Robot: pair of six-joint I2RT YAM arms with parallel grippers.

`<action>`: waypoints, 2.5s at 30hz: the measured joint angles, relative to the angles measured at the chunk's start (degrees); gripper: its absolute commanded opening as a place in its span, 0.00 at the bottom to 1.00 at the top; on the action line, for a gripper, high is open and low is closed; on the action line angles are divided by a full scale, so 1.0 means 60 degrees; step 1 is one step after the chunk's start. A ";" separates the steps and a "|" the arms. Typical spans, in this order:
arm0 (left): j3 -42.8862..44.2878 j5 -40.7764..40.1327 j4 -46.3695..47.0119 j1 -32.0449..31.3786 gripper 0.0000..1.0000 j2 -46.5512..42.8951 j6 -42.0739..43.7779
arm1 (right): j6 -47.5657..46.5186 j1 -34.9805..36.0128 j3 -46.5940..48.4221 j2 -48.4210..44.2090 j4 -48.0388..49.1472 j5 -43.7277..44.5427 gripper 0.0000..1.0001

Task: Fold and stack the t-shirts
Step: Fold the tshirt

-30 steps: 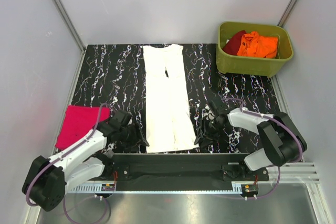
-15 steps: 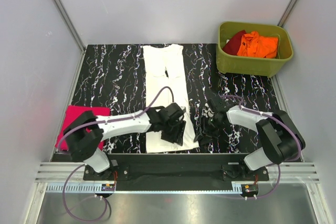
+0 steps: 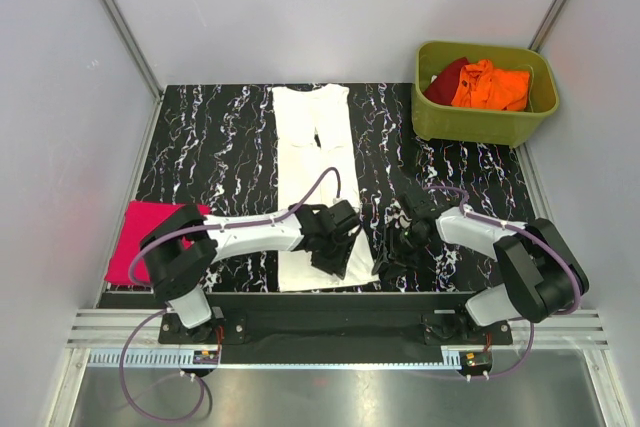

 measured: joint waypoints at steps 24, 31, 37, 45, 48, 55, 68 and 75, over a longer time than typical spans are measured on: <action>-0.2040 0.1694 0.1541 0.0998 0.00 -0.2029 -0.0637 | -0.0076 0.0000 0.0233 0.0554 0.0353 -0.0750 0.56; -0.3209 0.1985 0.2051 0.1443 0.02 -0.2091 -0.1118 | -0.0087 0.0000 0.0244 0.0681 0.0532 -0.0994 0.56; -0.3523 0.2120 0.2375 0.1501 0.17 -0.2004 -0.1275 | -0.0189 0.0000 0.0244 0.0856 0.0670 -0.1308 0.54; -0.3104 0.2065 0.1413 0.1512 0.36 -0.1807 -0.1122 | -0.0331 0.0000 0.0426 0.0667 0.0164 -0.1042 0.49; -0.2758 0.2014 0.0805 0.1512 0.39 -0.1927 -0.1035 | -0.0335 0.0004 0.1013 0.0339 -0.0229 -0.0951 0.48; -0.2109 0.1778 0.0113 0.1647 0.14 -0.3435 -0.0940 | -0.0168 0.0244 0.1858 0.0634 0.0317 -0.1344 0.18; -0.3574 0.3654 0.3730 0.2131 0.00 -0.0809 -0.1504 | 0.0448 0.0943 0.0401 0.1934 0.2040 -0.1982 0.04; -0.3158 0.3217 0.2630 0.1909 0.42 -0.1217 -0.0852 | 0.0342 0.0933 0.0076 0.1599 0.1920 -0.1960 0.44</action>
